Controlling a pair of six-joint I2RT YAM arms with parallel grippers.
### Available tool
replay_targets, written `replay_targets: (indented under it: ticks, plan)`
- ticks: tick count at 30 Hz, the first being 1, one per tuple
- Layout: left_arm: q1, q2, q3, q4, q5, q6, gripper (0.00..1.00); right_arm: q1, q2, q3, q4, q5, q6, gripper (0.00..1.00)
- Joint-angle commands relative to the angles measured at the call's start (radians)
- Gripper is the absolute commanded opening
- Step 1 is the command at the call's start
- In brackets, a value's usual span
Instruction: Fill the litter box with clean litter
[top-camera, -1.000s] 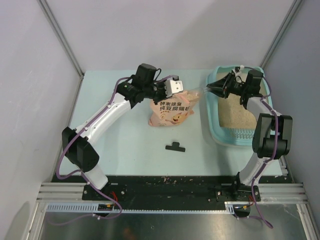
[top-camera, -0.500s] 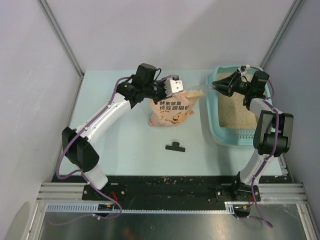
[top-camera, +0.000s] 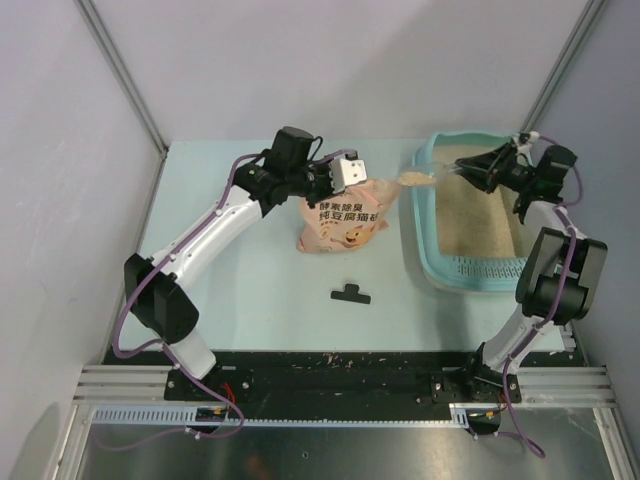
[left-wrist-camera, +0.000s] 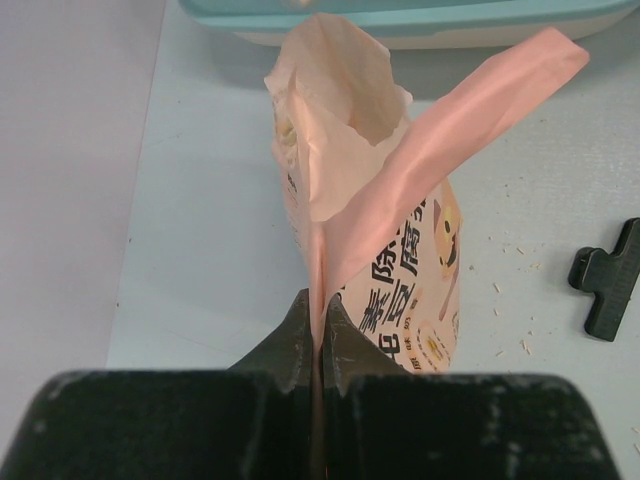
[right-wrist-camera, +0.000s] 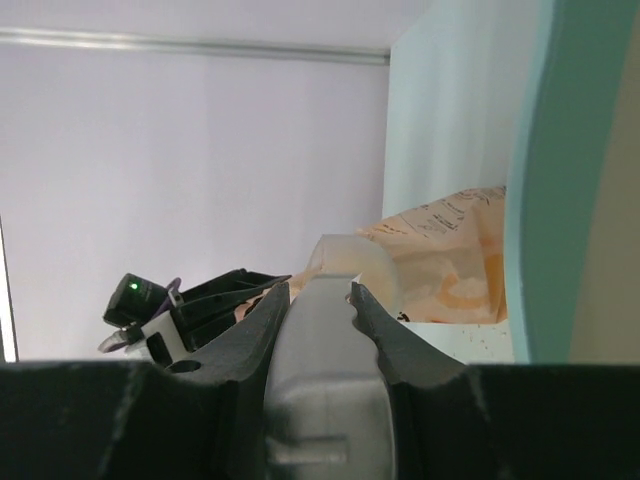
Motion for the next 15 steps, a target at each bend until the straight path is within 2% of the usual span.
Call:
replay_targets:
  ticks: [1, 9, 15]
  plan:
    - [-0.009, -0.007, 0.085, 0.110, 0.041, 0.017, 0.00, -0.130, -0.108, 0.004, -0.043, -0.038, -0.018, 0.00]
    - [-0.009, 0.027, 0.111, 0.111, 0.065, 0.000, 0.00, -0.302, -0.199, -0.050, -0.095, 0.033, -0.059, 0.00]
    - [-0.015, 0.019, 0.095, 0.108, 0.085, -0.006, 0.00, -0.379, -0.364, -0.082, -0.368, 0.225, -0.338, 0.00]
